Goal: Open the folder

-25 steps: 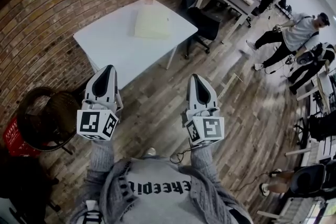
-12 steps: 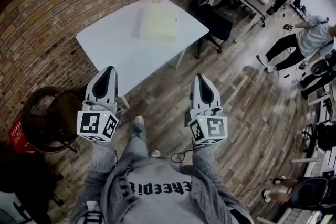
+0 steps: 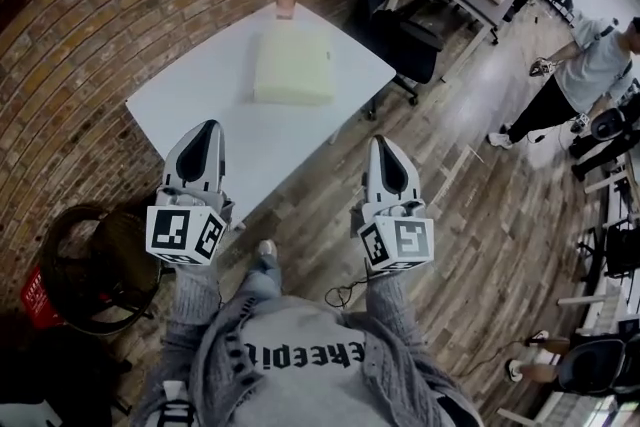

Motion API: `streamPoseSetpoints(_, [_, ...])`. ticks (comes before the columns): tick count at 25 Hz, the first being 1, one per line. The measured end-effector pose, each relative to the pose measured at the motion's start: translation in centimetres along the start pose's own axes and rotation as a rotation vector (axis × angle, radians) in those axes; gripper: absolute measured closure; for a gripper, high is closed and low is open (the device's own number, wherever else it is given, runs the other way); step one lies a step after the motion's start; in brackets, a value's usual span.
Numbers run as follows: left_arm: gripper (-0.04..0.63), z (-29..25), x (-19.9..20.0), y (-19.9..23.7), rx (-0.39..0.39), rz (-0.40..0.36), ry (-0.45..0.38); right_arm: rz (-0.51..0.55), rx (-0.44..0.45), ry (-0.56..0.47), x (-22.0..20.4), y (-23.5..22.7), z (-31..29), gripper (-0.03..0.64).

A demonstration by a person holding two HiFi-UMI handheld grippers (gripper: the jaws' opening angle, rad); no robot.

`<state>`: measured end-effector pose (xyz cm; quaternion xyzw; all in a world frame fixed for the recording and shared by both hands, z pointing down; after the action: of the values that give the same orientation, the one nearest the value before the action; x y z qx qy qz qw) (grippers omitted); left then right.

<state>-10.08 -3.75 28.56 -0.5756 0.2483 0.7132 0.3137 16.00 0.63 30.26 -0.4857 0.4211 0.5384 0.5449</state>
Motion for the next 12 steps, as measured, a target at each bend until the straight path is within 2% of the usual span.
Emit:
streamPoseSetpoints(6, [0.584, -4.5, 0.5, 4.4, -0.041, -0.021, -0.007, -0.003, -0.022, -0.022, 0.1, 1.2, -5.7, 0.612])
streamPoseSetpoints(12, [0.583, -7.6, -0.5, 8.7, -0.07, -0.029, -0.016, -0.005, -0.052, -0.018, -0.8, 2.1, -10.1, 0.612])
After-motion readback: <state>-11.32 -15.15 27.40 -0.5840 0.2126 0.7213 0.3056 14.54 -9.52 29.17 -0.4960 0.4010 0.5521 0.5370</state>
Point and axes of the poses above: the fingertips, and each gripper's own axes: z backward along the fingers, y to its left, x out of its top, the point moved 3 cm from there along z, backward along the fingers, and after that the axes turned 15 degrees about -x, right-handed, at the moved point
